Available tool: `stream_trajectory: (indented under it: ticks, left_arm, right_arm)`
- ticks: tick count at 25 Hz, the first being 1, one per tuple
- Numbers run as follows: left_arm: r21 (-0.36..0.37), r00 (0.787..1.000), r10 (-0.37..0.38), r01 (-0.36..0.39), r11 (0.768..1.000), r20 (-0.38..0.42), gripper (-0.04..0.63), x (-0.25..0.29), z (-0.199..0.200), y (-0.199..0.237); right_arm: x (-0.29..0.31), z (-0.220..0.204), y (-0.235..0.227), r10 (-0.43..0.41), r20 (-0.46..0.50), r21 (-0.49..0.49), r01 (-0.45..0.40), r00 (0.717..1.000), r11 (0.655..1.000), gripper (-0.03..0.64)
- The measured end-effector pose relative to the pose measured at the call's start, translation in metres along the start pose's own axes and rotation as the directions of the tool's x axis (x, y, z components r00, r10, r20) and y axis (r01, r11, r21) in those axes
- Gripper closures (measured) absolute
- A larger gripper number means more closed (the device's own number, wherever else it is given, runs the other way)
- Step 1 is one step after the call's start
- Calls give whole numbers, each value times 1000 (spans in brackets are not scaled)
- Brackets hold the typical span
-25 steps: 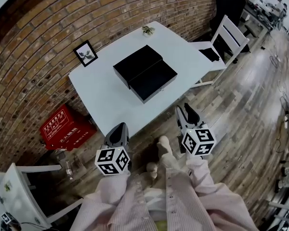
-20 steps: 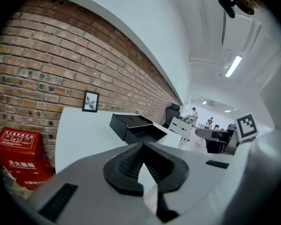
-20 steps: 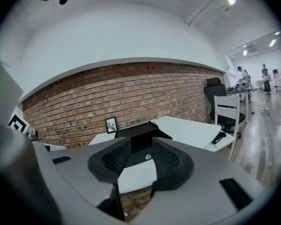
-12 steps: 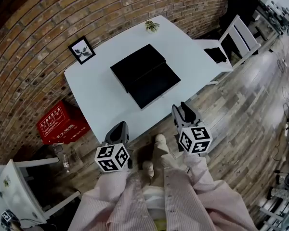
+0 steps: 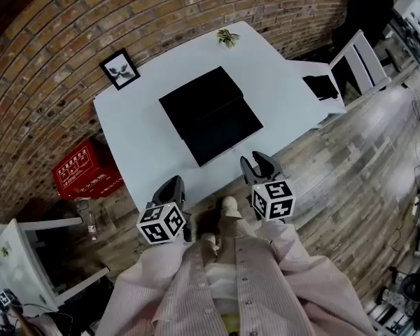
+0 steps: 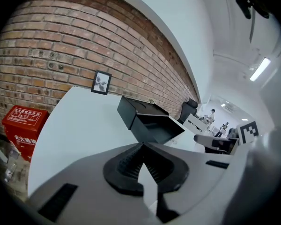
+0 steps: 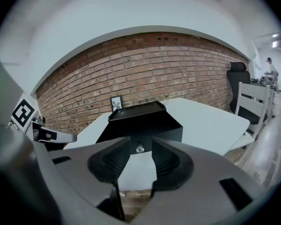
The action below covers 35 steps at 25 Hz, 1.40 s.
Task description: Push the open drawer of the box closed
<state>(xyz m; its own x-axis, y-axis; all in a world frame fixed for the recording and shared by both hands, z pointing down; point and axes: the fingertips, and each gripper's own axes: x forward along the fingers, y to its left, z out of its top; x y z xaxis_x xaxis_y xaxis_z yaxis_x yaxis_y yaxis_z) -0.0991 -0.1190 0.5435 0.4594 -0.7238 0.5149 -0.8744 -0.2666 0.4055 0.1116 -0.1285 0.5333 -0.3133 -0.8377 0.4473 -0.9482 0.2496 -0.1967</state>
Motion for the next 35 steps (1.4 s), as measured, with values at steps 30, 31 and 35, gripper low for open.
stream_trajectory:
  ticks: [30,31,35]
  left_arm:
    - [-147,992,112,-120,982,-57,600,26,-21,19]
    - [-146,992,109,-117,982,-60,600,26,-21,20]
    - [-146,992,103,-113,983,-73,600,27,-22,24]
  right_arm:
    - [75,-44,6,147,-294,-35,-164,945,986,492]
    - [76,-45,6,141,-298,-34,-158,944,987,492]
    - [77,-45,7,126,-301,-37,-144,945,989,529]
